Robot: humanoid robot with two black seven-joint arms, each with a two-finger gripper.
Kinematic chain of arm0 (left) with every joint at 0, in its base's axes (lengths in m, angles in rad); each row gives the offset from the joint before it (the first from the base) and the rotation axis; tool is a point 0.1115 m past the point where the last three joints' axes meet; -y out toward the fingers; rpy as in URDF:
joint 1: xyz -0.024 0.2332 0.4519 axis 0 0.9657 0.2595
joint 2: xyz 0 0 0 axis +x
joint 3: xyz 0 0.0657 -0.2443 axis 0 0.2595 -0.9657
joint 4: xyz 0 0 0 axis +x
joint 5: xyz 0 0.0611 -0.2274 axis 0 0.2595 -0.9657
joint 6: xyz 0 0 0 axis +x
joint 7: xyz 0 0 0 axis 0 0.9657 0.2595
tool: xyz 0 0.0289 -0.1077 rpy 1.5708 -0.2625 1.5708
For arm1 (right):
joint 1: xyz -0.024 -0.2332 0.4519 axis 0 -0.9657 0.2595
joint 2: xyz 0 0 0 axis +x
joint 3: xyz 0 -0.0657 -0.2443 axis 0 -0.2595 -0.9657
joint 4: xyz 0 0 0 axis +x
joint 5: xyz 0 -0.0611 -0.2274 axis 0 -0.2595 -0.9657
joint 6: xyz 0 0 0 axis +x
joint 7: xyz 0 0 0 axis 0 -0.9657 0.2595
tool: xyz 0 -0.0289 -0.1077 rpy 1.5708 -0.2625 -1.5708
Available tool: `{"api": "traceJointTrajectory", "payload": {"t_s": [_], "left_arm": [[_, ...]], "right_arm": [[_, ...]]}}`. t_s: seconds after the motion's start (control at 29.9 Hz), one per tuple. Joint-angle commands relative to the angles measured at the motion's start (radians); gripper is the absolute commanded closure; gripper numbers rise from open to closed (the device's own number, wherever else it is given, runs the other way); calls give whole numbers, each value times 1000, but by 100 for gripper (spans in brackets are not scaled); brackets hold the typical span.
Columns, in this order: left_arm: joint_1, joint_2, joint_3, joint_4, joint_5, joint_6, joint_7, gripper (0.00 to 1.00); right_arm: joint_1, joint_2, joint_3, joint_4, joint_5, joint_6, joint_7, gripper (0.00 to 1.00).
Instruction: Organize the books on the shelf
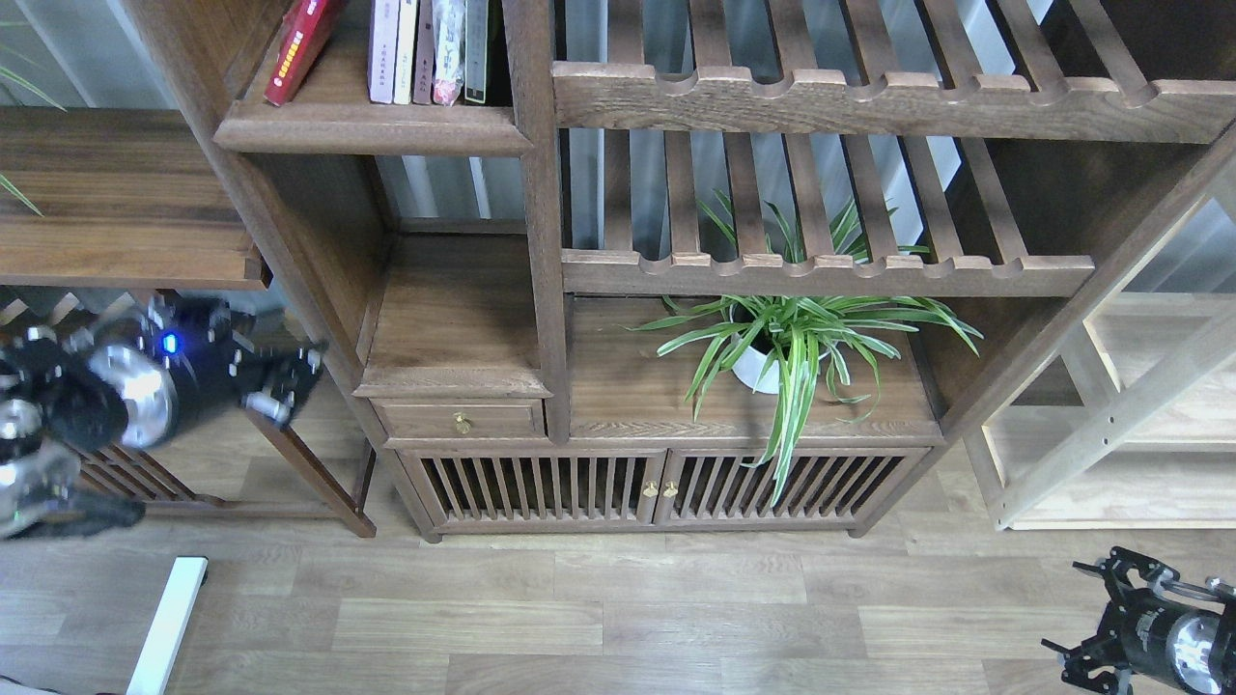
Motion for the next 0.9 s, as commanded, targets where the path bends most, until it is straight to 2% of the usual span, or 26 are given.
{"api": "traceJointTrajectory", "payload": {"t_s": [0.0, 0.17, 0.43, 0.5, 0.57, 0.87], "left_arm": [[134, -10, 0, 1, 58, -5, -33, 48], [309, -39, -8, 4, 102, -2, -71, 47], [549, -138, -9, 58, 140, 18, -159, 42], [608, -178, -12, 99, 146, 30, -183, 39], [670, -224, -11, 150, 146, 40, -212, 27], [882, -444, 1, 461, 148, 40, -333, 26]], "right_arm": [[-24, 3, 7, -1, 1, -11, 0, 1], [-45, 19, 7, -4, 1, -23, 0, 1], [-99, 68, 7, -55, 1, -51, 0, 1], [-116, 83, 7, -79, 2, -51, 0, 1], [-133, 101, 8, -104, 1, -51, 0, 1], [-235, 255, 5, -325, 41, -49, 0, 1]]}}
